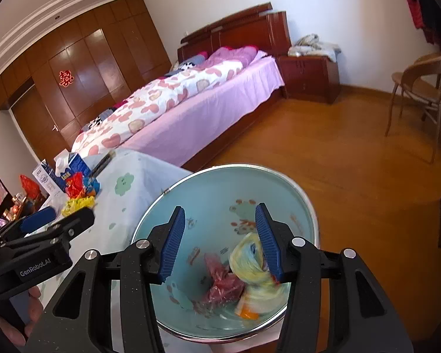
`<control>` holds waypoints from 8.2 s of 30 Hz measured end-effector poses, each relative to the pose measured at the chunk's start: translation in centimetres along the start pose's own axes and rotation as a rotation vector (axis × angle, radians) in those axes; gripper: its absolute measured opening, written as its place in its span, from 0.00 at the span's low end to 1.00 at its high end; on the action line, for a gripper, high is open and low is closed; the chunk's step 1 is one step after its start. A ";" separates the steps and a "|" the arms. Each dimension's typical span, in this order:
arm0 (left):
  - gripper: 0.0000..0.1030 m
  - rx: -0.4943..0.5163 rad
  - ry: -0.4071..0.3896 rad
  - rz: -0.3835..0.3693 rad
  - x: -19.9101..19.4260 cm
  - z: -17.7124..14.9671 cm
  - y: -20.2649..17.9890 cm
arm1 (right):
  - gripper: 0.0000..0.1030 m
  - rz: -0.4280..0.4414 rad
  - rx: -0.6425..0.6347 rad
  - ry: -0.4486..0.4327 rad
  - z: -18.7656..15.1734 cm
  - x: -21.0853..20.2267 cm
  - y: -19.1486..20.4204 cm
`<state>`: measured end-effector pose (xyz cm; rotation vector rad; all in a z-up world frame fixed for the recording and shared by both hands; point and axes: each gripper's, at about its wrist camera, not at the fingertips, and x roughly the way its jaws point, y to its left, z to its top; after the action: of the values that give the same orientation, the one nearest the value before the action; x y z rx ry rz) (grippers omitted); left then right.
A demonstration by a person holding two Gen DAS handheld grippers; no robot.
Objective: Collect trash
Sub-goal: 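Move both tools back over the table toward the black rope bundle, then grasp the black rope bundle with the right gripper while the left gripper grasps the clear plastic bag, then carry the rope bundle and clear bag toward the blue bucket, then open the right gripper over the bucket while the left gripper releases the clear bag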
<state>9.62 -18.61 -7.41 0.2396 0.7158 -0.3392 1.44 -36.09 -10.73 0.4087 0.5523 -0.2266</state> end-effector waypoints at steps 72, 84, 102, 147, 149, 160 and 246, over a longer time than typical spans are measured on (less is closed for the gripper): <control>0.88 -0.143 0.074 0.092 10.5 1.8 31.8 | 0.25 0.217 -0.372 0.166 -0.2 8.5 24.4; 0.50 -0.238 0.165 0.125 12.7 -0.7 32.0 | 0.25 0.201 -0.278 0.175 1.3 7.6 19.4; 0.50 -0.309 0.028 0.270 -3.5 -7.0 25.5 | 0.25 0.245 -0.316 0.127 -2.5 2.7 20.7; 0.51 -0.147 -0.038 0.183 -9.4 -6.7 13.5 | 0.25 0.111 -0.272 0.015 -1.8 -4.0 12.3; 0.51 -0.143 -0.038 0.172 -9.4 -6.5 13.1 | 0.25 0.103 -0.264 0.012 -1.6 -4.0 11.8; 0.51 -0.120 -0.052 0.102 -8.9 -4.8 10.4 | 0.25 0.055 -0.224 -0.011 -0.7 -4.4 9.2; 0.94 0.010 -0.039 -0.035 -1.7 0.2 -2.8 | 0.78 -0.234 0.057 -0.075 1.2 -2.6 -2.7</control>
<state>7.42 -20.88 -6.41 0.2296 0.6810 -0.3801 -1.06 -38.81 -9.20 0.3885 0.5207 -0.4815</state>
